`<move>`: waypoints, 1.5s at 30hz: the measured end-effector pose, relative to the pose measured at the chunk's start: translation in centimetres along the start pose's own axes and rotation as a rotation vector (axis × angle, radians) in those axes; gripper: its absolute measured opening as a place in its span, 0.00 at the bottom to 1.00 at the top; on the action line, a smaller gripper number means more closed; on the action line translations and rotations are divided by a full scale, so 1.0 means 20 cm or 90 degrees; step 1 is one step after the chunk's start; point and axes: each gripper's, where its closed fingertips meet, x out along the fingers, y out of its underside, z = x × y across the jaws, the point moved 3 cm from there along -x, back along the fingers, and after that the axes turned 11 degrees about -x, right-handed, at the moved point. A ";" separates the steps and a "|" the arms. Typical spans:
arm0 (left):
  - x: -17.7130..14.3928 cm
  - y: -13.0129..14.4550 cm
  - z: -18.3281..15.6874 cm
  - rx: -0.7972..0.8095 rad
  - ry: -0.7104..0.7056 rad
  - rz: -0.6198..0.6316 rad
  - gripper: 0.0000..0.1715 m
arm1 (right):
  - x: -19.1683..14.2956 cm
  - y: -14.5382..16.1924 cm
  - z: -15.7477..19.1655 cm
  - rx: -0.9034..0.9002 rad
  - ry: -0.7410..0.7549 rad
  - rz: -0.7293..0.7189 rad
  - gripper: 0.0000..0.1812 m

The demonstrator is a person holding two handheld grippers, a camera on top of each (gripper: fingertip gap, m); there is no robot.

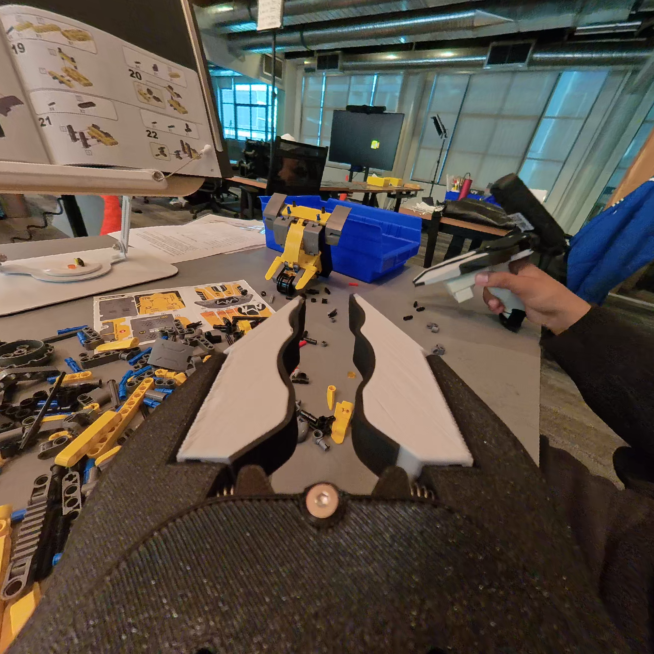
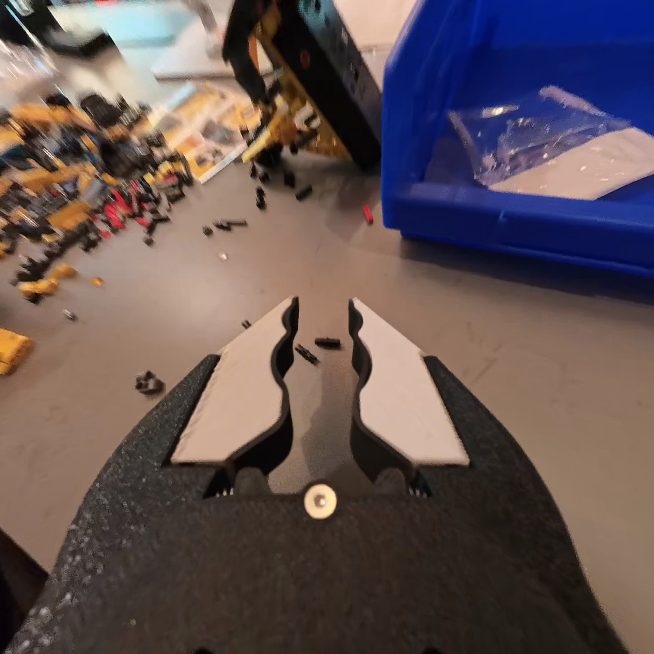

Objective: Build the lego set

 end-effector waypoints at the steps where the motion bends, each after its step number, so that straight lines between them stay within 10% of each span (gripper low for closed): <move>1: 0.00 0.00 0.00 0.001 -0.001 0.001 0.12 | -0.02 -0.02 -0.01 0.016 -0.008 -0.030 0.15; 38: 0.02 0.01 0.00 -0.027 0.016 0.012 0.15 | 0.00 -0.03 0.02 -0.021 0.026 -0.026 0.15; 45: 0.01 -0.02 0.05 -0.044 -0.020 -0.017 0.31 | -0.01 -0.03 0.03 -0.025 0.025 -0.026 0.20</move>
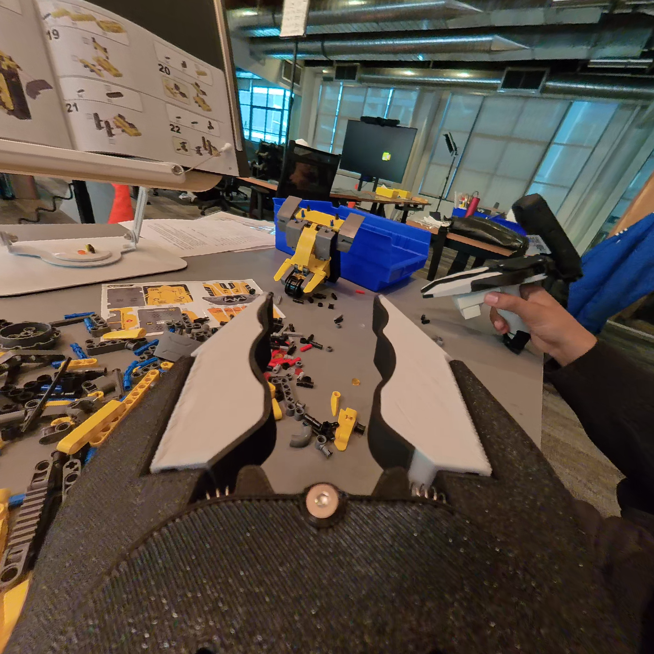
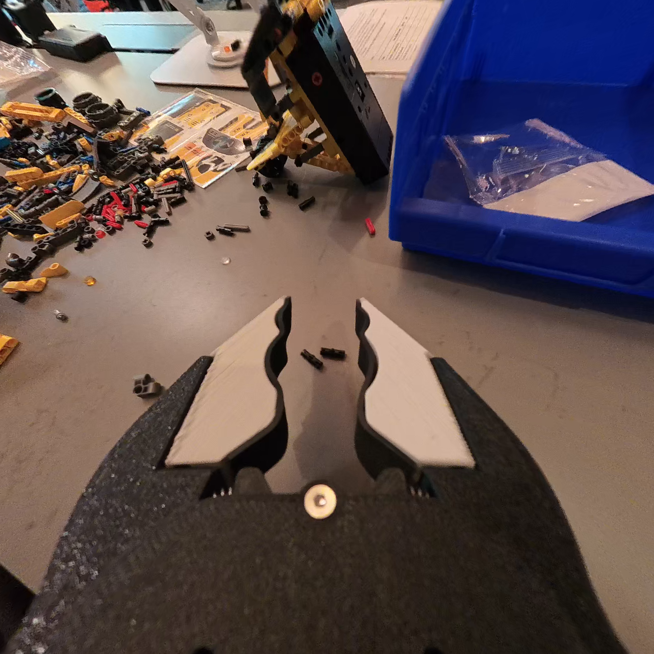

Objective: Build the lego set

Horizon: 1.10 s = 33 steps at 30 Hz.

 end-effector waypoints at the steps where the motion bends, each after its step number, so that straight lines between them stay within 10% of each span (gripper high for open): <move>1: 0.00 0.00 0.01 -0.005 -0.003 -0.002 0.33 | -0.01 -0.02 0.01 -0.006 0.002 -0.012 0.20; 19: -0.05 -0.02 -0.01 -0.041 0.033 -0.033 0.29 | 0.24 -0.25 0.47 -0.121 -0.120 -0.039 0.17; 33: -0.05 -0.02 -0.01 -0.045 0.033 -0.031 0.28 | 0.53 -0.18 0.37 -0.120 -0.045 0.168 0.11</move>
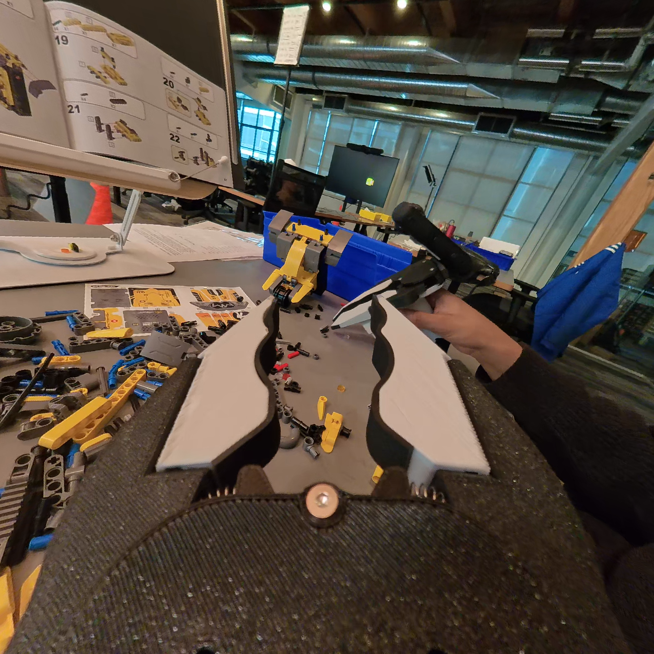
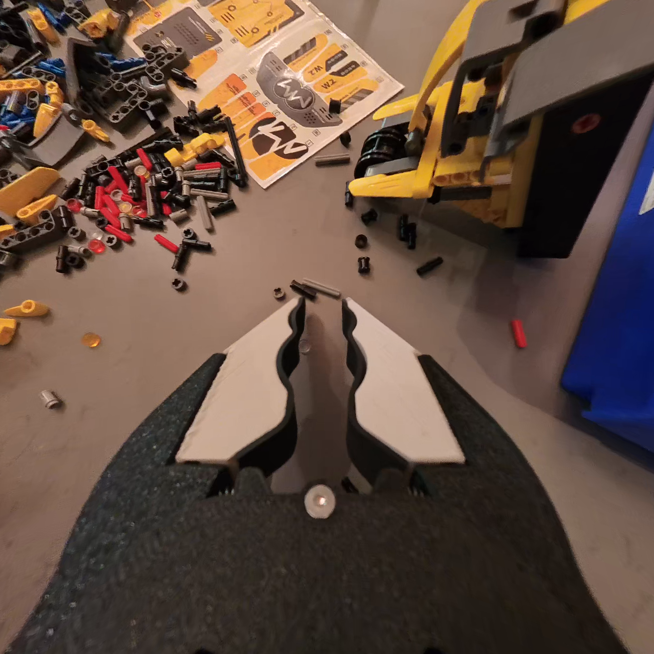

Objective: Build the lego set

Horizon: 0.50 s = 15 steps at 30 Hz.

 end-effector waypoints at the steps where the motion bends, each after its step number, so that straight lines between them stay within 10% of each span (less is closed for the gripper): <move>1: 0.00 0.00 0.00 -0.001 0.001 0.002 0.28 | 0.01 0.00 0.00 0.009 -0.011 0.004 0.11; 15: 0.01 0.01 0.01 -0.022 0.007 0.013 0.28 | 0.05 -0.01 0.04 -0.024 -0.051 0.015 0.00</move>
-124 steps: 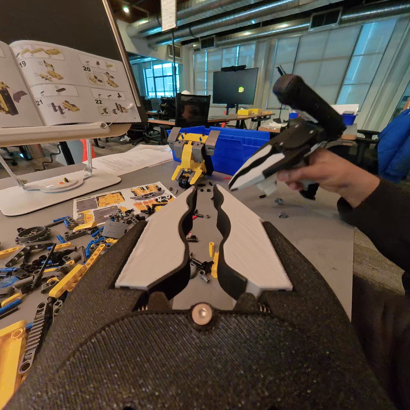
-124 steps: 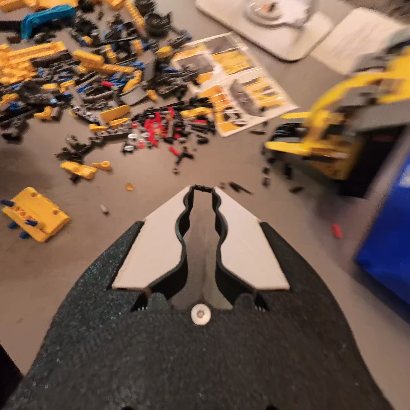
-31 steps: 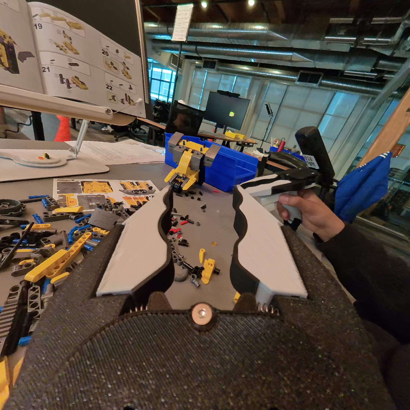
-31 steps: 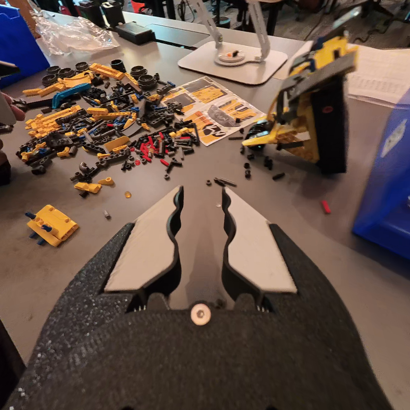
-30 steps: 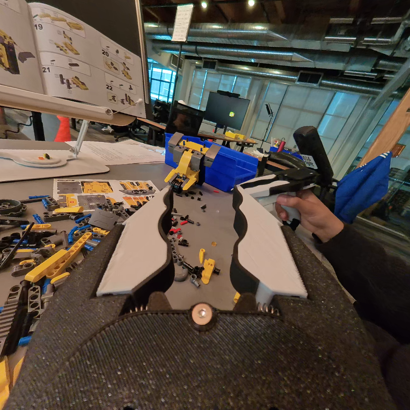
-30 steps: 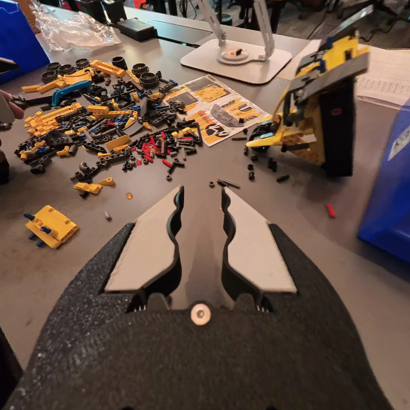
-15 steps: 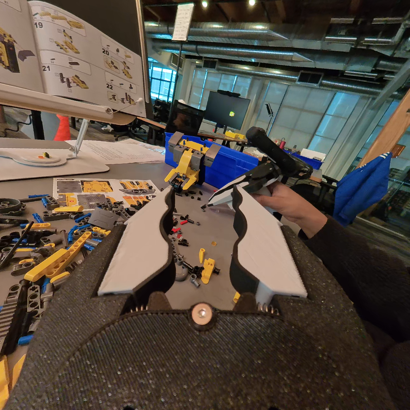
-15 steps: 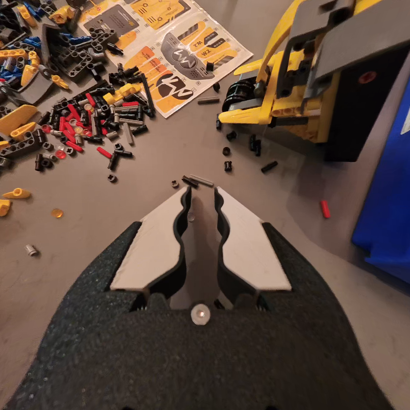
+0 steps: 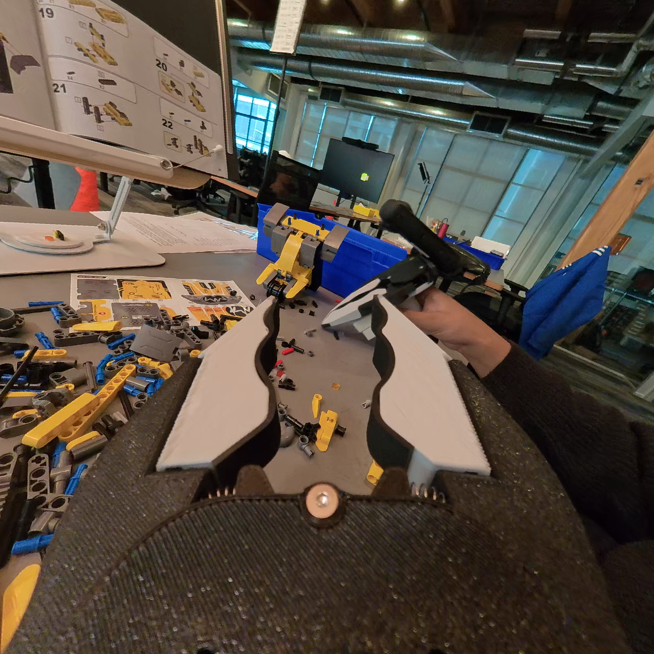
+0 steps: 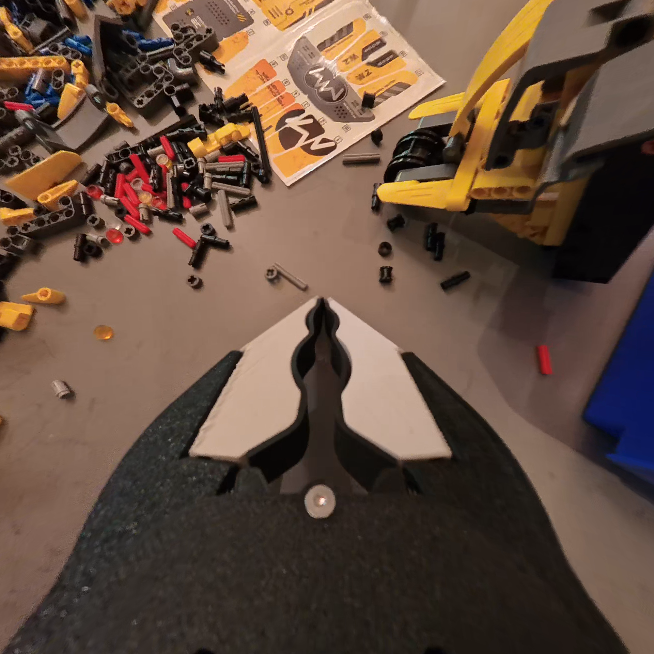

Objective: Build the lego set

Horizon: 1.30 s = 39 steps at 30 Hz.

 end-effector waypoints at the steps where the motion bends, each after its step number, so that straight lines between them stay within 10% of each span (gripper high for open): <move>1: 0.00 0.00 0.00 0.000 0.000 -0.001 0.28 | -0.02 -0.01 -0.01 -0.006 0.015 -0.012 0.00; 7: 0.00 0.00 0.00 -0.002 0.002 -0.003 0.28 | -0.29 -0.08 -0.03 0.023 0.031 -0.146 0.01; 10: 0.00 0.00 0.00 -0.001 0.002 -0.002 0.28 | -0.32 -0.02 0.03 0.010 -0.005 -0.135 0.18; 29: 0.00 0.00 0.00 -0.014 0.011 0.002 0.29 | -0.11 0.12 0.08 -0.042 -0.007 -0.011 0.13; 39: 0.00 0.00 0.00 -0.016 0.010 0.000 0.29 | -0.31 0.16 -0.11 -0.026 0.067 -0.041 0.08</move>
